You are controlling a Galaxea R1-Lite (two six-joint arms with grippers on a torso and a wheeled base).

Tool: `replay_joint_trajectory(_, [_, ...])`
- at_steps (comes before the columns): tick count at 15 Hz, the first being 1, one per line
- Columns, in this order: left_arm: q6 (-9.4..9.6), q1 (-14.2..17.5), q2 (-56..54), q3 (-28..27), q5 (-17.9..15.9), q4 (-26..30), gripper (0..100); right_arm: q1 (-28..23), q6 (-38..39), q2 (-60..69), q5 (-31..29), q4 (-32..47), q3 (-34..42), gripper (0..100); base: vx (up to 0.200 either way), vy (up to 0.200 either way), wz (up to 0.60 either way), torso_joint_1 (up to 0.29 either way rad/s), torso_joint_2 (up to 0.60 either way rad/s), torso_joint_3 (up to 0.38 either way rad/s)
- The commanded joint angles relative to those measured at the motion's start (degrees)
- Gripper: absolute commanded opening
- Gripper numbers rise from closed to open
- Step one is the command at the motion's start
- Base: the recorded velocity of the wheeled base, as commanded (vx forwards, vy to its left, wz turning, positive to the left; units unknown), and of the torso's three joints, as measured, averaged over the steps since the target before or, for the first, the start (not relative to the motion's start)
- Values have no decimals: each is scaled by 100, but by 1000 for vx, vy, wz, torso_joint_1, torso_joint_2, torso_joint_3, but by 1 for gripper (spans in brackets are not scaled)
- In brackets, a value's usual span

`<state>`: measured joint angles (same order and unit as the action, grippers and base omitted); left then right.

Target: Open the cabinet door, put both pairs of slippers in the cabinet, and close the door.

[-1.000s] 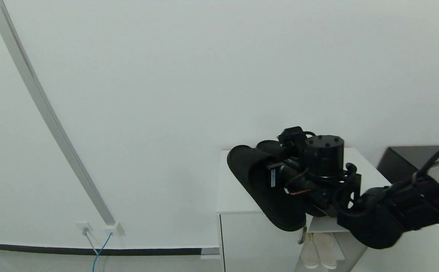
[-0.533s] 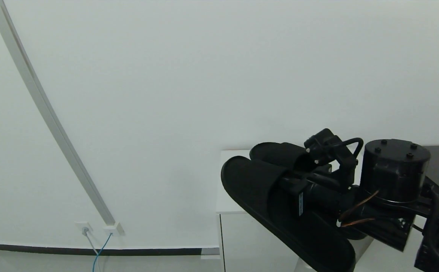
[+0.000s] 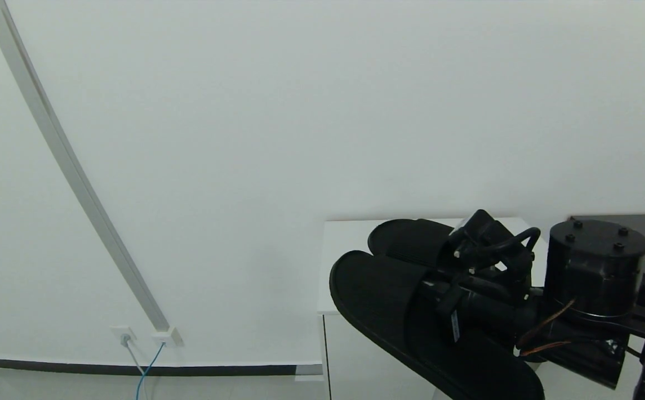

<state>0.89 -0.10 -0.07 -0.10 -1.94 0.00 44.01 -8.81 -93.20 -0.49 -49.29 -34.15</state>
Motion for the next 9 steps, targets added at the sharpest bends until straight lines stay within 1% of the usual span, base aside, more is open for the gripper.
replay_joint_trajectory(1, [-1, 1, 7, 1, -8, 0, 0, 3, 11, -14, 5, -2, 4, 0, -200, 0, 0, 2, -2, 2])
replay_joint_trajectory(6, [-1, 1, 7, 1, 0, 0, 0, 3, 11, -32, 5, -2, 13, 0, -200, 0, 0, 5, 1, 2])
replay_joint_trajectory(9, [-1, 1, 7, 1, -8, 0, 0, 3, 11, -58, 5, -2, 22, 0, 0, 0, 0, 0, 0, 0])
